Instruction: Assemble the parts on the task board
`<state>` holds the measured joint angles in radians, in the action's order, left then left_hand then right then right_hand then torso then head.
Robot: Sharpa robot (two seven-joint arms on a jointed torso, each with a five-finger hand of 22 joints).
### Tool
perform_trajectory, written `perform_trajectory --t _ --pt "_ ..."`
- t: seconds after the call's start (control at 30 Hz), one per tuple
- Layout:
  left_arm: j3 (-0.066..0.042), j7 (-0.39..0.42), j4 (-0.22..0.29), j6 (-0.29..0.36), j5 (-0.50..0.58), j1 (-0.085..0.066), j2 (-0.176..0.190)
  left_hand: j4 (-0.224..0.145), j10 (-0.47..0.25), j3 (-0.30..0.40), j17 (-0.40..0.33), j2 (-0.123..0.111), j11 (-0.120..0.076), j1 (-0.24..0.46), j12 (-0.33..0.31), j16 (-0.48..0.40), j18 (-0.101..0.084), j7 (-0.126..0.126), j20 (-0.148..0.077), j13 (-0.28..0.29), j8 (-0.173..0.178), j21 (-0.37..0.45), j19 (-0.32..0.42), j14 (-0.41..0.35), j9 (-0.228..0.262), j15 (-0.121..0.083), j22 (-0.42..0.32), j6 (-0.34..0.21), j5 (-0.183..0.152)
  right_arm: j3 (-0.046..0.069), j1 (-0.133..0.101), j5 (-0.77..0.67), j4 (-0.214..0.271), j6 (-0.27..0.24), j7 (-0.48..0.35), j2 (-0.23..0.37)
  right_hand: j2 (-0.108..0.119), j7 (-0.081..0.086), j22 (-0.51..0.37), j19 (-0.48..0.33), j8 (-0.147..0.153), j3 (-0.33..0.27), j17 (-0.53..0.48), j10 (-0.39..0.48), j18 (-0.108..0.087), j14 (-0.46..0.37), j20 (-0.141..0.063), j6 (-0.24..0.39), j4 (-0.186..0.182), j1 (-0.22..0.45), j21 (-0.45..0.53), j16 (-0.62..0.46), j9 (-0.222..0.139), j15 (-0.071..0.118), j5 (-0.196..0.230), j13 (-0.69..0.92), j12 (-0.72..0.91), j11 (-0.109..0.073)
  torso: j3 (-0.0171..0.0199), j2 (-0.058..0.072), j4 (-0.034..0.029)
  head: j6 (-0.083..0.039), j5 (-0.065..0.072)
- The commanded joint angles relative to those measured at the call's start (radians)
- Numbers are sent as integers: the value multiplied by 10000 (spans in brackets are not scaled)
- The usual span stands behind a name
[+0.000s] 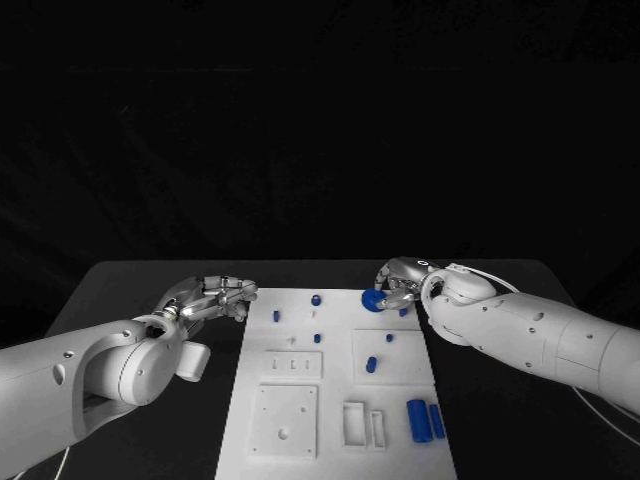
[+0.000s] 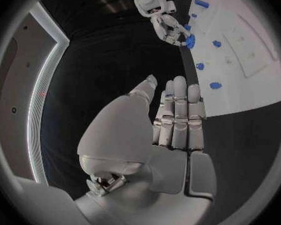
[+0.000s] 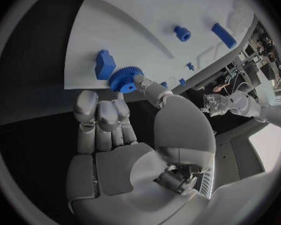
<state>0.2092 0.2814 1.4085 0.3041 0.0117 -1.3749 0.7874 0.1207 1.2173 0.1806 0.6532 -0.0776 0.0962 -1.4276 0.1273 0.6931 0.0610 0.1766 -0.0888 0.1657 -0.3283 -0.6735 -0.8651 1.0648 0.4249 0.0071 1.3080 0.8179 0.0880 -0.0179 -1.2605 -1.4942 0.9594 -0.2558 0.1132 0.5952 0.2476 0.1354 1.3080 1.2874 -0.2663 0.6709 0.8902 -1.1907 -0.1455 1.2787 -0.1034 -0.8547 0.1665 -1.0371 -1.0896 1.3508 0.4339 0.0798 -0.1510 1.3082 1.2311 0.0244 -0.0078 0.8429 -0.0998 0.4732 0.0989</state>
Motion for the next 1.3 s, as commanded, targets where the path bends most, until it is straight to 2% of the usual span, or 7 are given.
perform_trajectory --t 0.03,0.23,0.47,0.57,0.8,1.0,1.3 --pt "-8 52 23 -165 38 -6 -12 58 11 13 -14 -12 46 -58 -45 -4 168 -13 -25 10 67 -59 18 -38 -3 4 82 56 -38 -31 51 -121 26 168 91 -35 58 53 209 -32 -27 -34 25 -433 -1163 14 -62 1 -86 142 -64 -6 3 38 -90 452 32 24 4 -6 6 18 -13" --pt "-8 50 5 -168 38 -6 -25 62 13 10 -15 -11 45 -60 -49 -3 168 -13 -25 13 69 -60 20 -38 -3 4 81 56 -38 -32 51 -378 89 -5 275 -44 142 132 203 -40 -32 -251 102 -440 -1163 21 -93 5 -141 394 -130 -3 5 -34 -237 453 73 99 -1 -9 8 31 -12" --pt "-8 43 1 -167 38 -6 -18 64 15 7 -17 -13 45 -63 -53 -2 169 -13 -25 16 71 -61 22 -39 -3 4 81 56 -39 -46 64 -969 177 -297 551 -75 188 100 197 -47 -109 -320 153 -477 -1163 26 -117 -133 -176 492 -166 -5 34 -13 -187 465 126 73 7 -6 10 34 -10" --pt "-8 42 1 -169 38 -6 -19 66 15 6 -17 -13 45 -64 -55 -2 169 -13 -25 18 72 -61 22 -39 -3 4 80 56 -40 -59 72 -1159 216 -313 584 -70 172 37 189 -52 -185 -264 191 -494 -1163 33 -145 -273 -158 422 -187 -17 61 44 -9 458 146 14 5 -10 9 38 -13" --pt "-8 37 3 -167 37 -6 -14 69 17 4 -19 -12 45 -67 -58 -1 169 -14 -25 21 74 -63 24 -40 -2 4 79 57 -40 -90 116 -1449 222 -407 683 -89 75 -113 178 -71 -420 342 274 -619 -1163 73 -150 -759 -143 -19 -239 -97 142 174 875 448 224 -126 9 -12 6 63 -8" --pt "-8 37 10 -161 37 -6 -7 74 19 2 -20 -7 45 -69 -61 0 169 -14 -25 23 75 -64 24 -40 -2 4 79 59 -40 -116 167 -1733 263 -453 723 -101 36 -243 183 -79 -621 533 322 -677 -1163 104 -111 -1178 -122 -115 -294 -142 232 285 895 421 234 -247 11 -12 15 65 -16" --pt "-8 27 5 -148 35 -6 4 74 22 2 -22 -5 43 -81 -66 1 171 -15 -26 28 77 -65 26 -40 -1 3 77 61 -39 -172 227 -1825 216 -396 740 -99 -66 -293 179 -98 -654 690 352 -689 -1163 121 -88 -1292 -9 -271 -323 -185 256 334 875 391 216 -297 17 -24 15 86 -15"
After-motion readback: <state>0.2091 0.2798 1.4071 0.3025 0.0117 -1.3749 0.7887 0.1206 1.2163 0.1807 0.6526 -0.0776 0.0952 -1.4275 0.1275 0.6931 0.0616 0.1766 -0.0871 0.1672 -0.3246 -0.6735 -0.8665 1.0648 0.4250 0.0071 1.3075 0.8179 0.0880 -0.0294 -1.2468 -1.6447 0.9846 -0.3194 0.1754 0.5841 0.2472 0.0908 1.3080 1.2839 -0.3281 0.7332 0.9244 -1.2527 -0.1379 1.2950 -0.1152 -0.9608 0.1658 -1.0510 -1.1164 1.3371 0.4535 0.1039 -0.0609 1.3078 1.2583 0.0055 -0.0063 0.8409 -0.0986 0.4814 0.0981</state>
